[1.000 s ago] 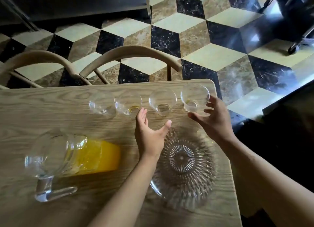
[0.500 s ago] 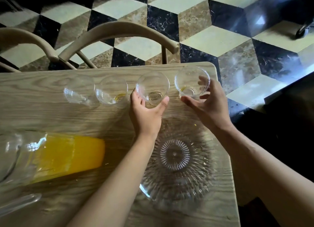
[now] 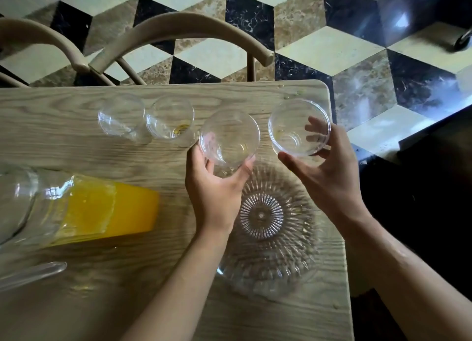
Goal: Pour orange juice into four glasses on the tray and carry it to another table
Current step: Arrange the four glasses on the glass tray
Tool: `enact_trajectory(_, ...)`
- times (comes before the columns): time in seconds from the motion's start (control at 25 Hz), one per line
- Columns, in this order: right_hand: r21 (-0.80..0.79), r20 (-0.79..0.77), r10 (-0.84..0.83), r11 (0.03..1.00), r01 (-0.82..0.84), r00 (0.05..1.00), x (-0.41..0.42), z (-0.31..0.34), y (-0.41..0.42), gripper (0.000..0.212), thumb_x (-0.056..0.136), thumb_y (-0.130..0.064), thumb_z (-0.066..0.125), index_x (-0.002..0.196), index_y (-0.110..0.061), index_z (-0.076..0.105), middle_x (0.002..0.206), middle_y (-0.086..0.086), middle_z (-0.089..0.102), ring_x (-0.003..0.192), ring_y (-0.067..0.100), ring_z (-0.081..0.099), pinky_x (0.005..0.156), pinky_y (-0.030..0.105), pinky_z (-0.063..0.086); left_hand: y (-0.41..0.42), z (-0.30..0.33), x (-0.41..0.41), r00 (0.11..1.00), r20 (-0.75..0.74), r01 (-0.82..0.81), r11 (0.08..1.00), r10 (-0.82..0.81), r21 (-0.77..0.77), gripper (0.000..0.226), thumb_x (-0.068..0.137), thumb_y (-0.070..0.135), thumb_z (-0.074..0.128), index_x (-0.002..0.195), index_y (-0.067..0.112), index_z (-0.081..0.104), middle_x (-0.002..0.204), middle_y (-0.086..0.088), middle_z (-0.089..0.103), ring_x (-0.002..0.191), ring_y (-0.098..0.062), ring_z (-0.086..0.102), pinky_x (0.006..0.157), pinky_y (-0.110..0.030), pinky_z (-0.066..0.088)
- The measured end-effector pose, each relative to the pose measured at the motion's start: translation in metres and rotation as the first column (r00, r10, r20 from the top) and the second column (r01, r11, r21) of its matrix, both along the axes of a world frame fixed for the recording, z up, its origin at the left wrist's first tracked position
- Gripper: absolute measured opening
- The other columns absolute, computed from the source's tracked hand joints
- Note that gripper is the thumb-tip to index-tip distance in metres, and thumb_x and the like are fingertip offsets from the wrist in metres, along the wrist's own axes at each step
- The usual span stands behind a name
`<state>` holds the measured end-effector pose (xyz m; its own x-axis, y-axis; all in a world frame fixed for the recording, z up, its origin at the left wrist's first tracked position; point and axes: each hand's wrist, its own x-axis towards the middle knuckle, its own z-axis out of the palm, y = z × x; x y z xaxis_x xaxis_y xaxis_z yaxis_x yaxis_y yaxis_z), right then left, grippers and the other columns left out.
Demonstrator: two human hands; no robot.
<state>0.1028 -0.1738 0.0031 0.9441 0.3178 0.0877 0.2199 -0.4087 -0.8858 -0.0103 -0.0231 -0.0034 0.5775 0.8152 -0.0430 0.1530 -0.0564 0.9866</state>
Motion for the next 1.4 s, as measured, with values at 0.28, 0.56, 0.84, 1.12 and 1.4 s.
enact_trajectory(0.28, -0.147, 0.034, 0.034, 0.989, -0.029, 0.999, -0.067, -0.01, -0.04, 0.078, 0.07, -0.044, 0.086, 0.134, -0.01, 0.058, 0.126, 0.003, 0.066, 0.116, 0.02, 0.062, 0.095, 0.043, 0.052, -0.027, -0.003, -0.055, 0.994, -0.056, 0.095, 0.995, -0.093, 0.024, 0.078, 0.065, 0.035, 0.098, 0.131, 0.032, 0.056, 0.132, 0.017, 0.065, 0.127, 0.005, 0.064, 0.107, -0.026, 0.052)
enact_trajectory(0.56, -0.209, 0.088, 0.08, 0.976, -0.06, 0.993, -0.077, -0.016, -0.046, 0.075, 0.068, -0.042, 0.083, 0.131, -0.008, 0.061, 0.122, 0.003, 0.067, 0.112, 0.005, 0.046, 0.095, 0.053, 0.047, -0.023, -0.007, -0.068, 0.99, -0.075, 0.119, 0.993, -0.12, -0.021, 0.076, 0.068, 0.023, 0.097, 0.129, 0.04, 0.054, 0.132, 0.019, 0.064, 0.124, 0.012, 0.063, 0.108, -0.02, 0.05)
enact_trajectory(0.84, -0.237, 0.069, 0.085, 0.969, -0.066, 0.994, -0.075, -0.017, -0.041, 0.075, 0.067, -0.042, 0.084, 0.132, -0.013, 0.061, 0.125, -0.001, 0.067, 0.113, 0.02, 0.053, 0.098, 0.056, 0.046, -0.024, -0.012, -0.067, 0.992, -0.075, 0.096, 0.991, -0.103, -0.091, 0.075, 0.065, 0.023, 0.094, 0.126, 0.039, 0.055, 0.131, 0.018, 0.064, 0.123, 0.011, 0.064, 0.107, -0.018, 0.05)
enact_trajectory(1.12, -0.291, 0.038, 0.083, 0.954, -0.068, 0.996, -0.076, -0.017, -0.039, 0.08, 0.067, -0.059, 0.074, 0.133, -0.015, 0.061, 0.126, -0.004, 0.068, 0.113, 0.024, 0.055, 0.097, 0.056, 0.045, -0.022, -0.019, -0.067, 0.991, -0.077, 0.101, 0.984, -0.113, -0.148, 0.087, 0.062, 0.027, 0.093, 0.139, 0.027, 0.052, 0.146, -0.002, 0.061, 0.136, -0.001, 0.059, 0.118, -0.027, 0.046)
enact_trajectory(1.4, -0.269, -0.053, 0.146, 0.951, -0.155, 0.988, -0.076, 0.001, -0.055, 0.125, 0.063, -0.07, 0.077, 0.159, -0.008, 0.028, 0.15, 0.005, 0.051, 0.129, 0.009, 0.045, 0.11, 0.052, 0.043, -0.017, -0.007, -0.091, 0.955, -0.2, 0.219, 0.975, -0.22, -0.023, 0.118, 0.069, 0.03, 0.1, 0.163, 0.022, 0.029, 0.163, 0.008, 0.039, 0.152, -0.001, 0.039, 0.127, -0.03, 0.035)
